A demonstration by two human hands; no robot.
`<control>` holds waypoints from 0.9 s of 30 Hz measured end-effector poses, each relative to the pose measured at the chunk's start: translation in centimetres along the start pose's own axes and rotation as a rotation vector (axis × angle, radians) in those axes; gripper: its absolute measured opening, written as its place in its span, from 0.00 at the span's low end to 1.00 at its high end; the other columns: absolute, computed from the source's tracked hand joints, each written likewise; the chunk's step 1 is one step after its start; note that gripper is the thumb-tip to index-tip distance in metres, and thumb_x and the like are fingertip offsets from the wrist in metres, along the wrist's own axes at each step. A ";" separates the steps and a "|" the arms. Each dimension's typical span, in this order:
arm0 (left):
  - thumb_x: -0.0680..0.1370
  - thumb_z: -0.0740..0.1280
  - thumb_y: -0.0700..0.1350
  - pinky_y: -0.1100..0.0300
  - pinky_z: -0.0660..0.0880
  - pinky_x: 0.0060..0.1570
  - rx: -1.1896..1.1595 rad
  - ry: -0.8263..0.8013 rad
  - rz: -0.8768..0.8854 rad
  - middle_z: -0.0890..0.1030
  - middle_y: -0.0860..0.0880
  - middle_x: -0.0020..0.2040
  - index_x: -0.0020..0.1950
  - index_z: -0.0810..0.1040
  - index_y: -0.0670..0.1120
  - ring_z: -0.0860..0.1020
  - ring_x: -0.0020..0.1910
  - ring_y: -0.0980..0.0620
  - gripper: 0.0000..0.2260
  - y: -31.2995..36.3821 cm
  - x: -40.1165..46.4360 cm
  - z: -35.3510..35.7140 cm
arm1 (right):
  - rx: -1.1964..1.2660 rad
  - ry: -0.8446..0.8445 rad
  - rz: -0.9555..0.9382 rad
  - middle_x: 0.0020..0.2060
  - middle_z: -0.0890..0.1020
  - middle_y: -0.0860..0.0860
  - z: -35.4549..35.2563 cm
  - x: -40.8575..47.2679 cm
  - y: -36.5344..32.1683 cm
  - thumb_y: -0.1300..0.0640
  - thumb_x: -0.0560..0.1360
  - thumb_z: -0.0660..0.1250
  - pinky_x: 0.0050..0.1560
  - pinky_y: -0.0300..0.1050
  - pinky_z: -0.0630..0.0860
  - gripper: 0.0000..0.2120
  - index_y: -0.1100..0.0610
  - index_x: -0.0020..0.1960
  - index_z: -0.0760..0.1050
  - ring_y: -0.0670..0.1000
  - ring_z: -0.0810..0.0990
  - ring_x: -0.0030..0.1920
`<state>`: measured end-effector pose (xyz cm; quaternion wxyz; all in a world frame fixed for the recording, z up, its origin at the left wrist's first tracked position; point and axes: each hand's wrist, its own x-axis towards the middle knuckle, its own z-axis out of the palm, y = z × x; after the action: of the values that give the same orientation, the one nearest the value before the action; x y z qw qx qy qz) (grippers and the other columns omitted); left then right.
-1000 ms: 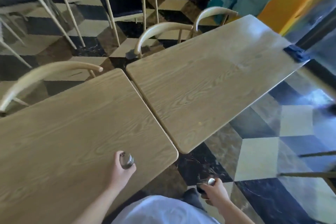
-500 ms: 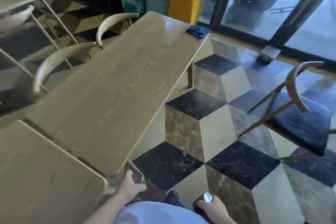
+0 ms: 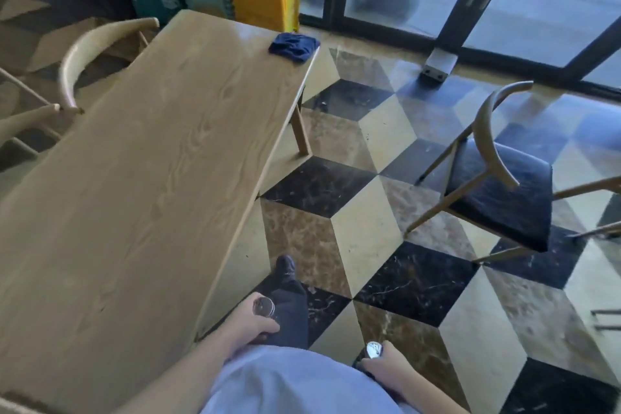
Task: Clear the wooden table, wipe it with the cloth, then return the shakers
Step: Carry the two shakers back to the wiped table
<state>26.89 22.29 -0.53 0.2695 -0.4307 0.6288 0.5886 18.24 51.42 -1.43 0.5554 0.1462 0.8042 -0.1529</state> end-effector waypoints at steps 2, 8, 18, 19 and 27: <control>0.63 0.75 0.36 0.58 0.74 0.31 0.007 -0.014 -0.009 0.77 0.44 0.37 0.51 0.74 0.41 0.75 0.31 0.49 0.19 3.1 2.7 -0.9 | 0.022 0.004 0.014 0.53 0.78 0.50 -2.2 0.9 -2.1 0.46 0.66 0.73 0.42 0.40 0.74 0.29 0.55 0.61 0.68 0.47 0.79 0.47; 0.62 0.75 0.39 0.60 0.66 0.31 0.215 -0.040 0.011 0.74 0.47 0.37 0.51 0.73 0.42 0.71 0.32 0.50 0.20 12.3 9.2 -4.4 | 0.064 0.067 0.012 0.51 0.77 0.48 -10.0 2.7 -10.3 0.45 0.67 0.73 0.44 0.40 0.73 0.25 0.54 0.57 0.68 0.46 0.77 0.48; 0.63 0.75 0.43 0.59 0.65 0.33 0.194 0.028 -0.123 0.74 0.47 0.39 0.47 0.68 0.47 0.71 0.34 0.50 0.20 20.0 14.5 -7.0 | 0.132 0.166 -0.236 0.43 0.80 0.49 -19.3 5.6 -22.7 0.48 0.66 0.74 0.39 0.41 0.72 0.18 0.53 0.48 0.70 0.48 0.79 0.42; 0.61 0.75 0.44 0.58 0.66 0.35 0.164 0.045 -0.131 0.74 0.47 0.40 0.47 0.68 0.47 0.71 0.35 0.50 0.21 20.1 15.3 -7.0 | 0.105 0.156 -0.252 0.43 0.80 0.48 -20.2 6.2 -23.6 0.48 0.66 0.74 0.39 0.42 0.71 0.17 0.52 0.47 0.70 0.48 0.79 0.42; 0.67 0.73 0.33 0.60 0.68 0.27 -0.186 0.371 -0.213 0.75 0.43 0.40 0.51 0.68 0.43 0.72 0.34 0.48 0.19 27.1 18.3 -5.4 | -0.219 0.117 -0.388 0.47 0.80 0.48 -31.4 12.6 -33.4 0.50 0.68 0.72 0.42 0.44 0.72 0.18 0.50 0.55 0.70 0.50 0.79 0.47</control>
<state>-4.38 11.16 -1.39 0.1691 -0.6186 0.5614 0.5231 -26.25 34.72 0.09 0.4806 -0.0636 0.8599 -0.1600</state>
